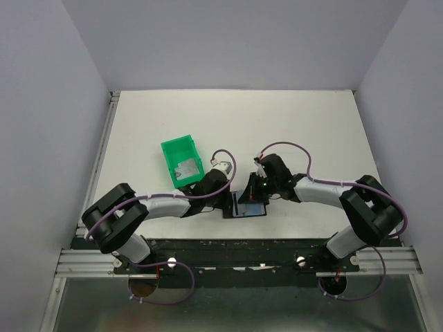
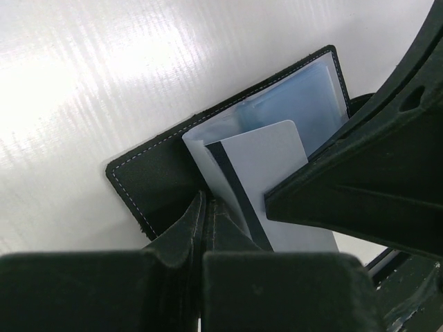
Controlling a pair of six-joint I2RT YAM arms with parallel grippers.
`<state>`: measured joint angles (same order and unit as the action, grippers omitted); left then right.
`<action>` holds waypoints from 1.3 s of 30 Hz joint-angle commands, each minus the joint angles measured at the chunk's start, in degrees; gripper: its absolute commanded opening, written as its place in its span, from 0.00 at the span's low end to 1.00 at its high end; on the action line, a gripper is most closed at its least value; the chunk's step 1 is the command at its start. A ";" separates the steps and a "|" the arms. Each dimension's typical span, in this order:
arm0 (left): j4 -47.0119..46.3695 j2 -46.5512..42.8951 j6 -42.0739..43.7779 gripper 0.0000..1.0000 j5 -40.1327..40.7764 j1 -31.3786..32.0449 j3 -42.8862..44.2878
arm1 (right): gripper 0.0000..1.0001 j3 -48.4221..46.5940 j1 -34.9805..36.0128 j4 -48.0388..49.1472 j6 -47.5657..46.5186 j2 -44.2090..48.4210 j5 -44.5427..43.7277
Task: Put the credit cards into the card holder
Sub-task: Insert the credit card into the card holder.
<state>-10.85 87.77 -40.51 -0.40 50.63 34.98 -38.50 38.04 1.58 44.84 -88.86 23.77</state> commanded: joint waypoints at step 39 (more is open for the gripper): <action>2.06 -2.95 2.10 0.00 2.60 1.05 -3.08 | 0.01 -4.48 0.54 -16.87 -5.29 6.33 -10.85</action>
<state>-8.49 84.05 -38.04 2.55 51.40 33.04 -42.17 38.30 -11.79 40.71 -82.50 16.53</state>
